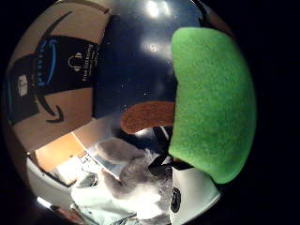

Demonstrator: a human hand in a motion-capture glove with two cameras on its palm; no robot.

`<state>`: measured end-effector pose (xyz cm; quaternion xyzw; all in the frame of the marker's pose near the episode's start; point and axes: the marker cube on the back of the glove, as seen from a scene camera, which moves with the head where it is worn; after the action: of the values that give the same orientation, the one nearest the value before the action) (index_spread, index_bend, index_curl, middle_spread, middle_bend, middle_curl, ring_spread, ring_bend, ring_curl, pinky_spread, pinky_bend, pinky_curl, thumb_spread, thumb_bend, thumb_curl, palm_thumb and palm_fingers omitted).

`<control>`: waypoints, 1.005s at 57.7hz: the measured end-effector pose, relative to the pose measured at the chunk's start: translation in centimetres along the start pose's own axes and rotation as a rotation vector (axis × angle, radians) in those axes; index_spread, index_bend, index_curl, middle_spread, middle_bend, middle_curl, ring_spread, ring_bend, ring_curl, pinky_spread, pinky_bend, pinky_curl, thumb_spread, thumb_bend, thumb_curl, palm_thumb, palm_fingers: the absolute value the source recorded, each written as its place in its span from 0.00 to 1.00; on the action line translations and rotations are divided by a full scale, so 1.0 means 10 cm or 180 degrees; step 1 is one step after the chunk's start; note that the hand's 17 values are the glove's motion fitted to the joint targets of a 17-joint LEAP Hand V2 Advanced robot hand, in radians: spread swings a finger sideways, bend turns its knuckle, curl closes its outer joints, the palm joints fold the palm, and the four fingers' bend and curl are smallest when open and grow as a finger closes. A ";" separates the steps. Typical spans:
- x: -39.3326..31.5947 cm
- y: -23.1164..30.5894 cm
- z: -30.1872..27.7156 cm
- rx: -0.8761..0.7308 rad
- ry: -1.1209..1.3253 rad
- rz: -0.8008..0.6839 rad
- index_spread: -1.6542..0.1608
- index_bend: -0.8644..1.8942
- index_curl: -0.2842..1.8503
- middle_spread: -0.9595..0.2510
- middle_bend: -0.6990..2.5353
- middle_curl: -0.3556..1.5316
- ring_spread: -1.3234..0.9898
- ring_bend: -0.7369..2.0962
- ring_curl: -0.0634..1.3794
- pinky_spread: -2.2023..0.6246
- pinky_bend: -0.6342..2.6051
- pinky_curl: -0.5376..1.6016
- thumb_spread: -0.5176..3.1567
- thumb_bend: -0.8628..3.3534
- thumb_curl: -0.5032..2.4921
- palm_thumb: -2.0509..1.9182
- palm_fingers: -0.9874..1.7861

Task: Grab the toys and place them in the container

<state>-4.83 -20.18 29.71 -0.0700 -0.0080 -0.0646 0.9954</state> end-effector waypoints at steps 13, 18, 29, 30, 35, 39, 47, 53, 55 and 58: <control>0.18 0.26 -0.19 -0.0109 -0.0759 0.0531 0.76 0.39 0.27 0.62 0.39 0.40 0.42 0.58 0.33 0.67 0.44 0.42 0.42 0.25 0.33 0.66 0.76; 0.61 0.34 -0.59 0.0031 -0.0955 0.0617 0.76 0.44 0.30 0.61 0.43 0.44 0.41 0.60 0.37 0.65 0.46 0.44 0.39 0.25 0.35 0.67 0.81; 0.43 0.94 -1.68 0.0878 -0.0830 -0.0111 0.76 0.53 0.37 0.61 0.51 0.51 0.42 0.67 0.43 0.64 0.48 0.47 0.32 0.24 0.39 0.67 0.81; 0.39 1.00 -1.77 0.0951 -0.0750 -0.0206 0.76 0.54 0.38 0.61 0.52 0.52 0.42 0.67 0.43 0.64 0.49 0.47 0.31 0.24 0.39 0.67 0.81; -0.19 1.33 -2.32 0.1304 -0.0714 -0.0523 0.76 0.58 0.41 0.62 0.54 0.55 0.42 0.70 0.45 0.64 0.50 0.49 0.29 0.23 0.40 0.67 0.80; -0.79 1.65 -2.67 0.1558 -0.0475 -0.1418 0.77 0.60 0.43 0.62 0.56 0.56 0.43 0.71 0.47 0.64 0.51 0.50 0.27 0.23 0.42 0.67 0.79; -1.32 1.62 -3.28 0.1769 -0.0554 -0.1015 0.78 0.62 0.46 0.63 0.58 0.59 0.43 0.73 0.48 0.64 0.52 0.51 0.25 0.23 0.43 0.67 0.77; -1.85 1.51 -3.47 0.1916 -0.0656 -0.1096 0.79 0.63 0.48 0.64 0.58 0.60 0.44 0.74 0.49 0.64 0.53 0.52 0.23 0.22 0.45 0.67 0.76; -1.88 1.41 -3.43 0.1977 -0.0358 -0.1110 0.79 0.62 0.49 0.64 0.58 0.60 0.44 0.74 0.49 0.64 0.53 0.52 0.23 0.22 0.45 0.67 0.75; -2.03 1.25 -3.38 0.1988 -0.0309 -0.0882 0.78 0.62 0.49 0.64 0.58 0.60 0.44 0.74 0.49 0.64 0.54 0.52 0.23 0.22 0.45 0.66 0.74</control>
<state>-23.08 -10.04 -6.00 0.2369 -0.0841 -0.1902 0.9490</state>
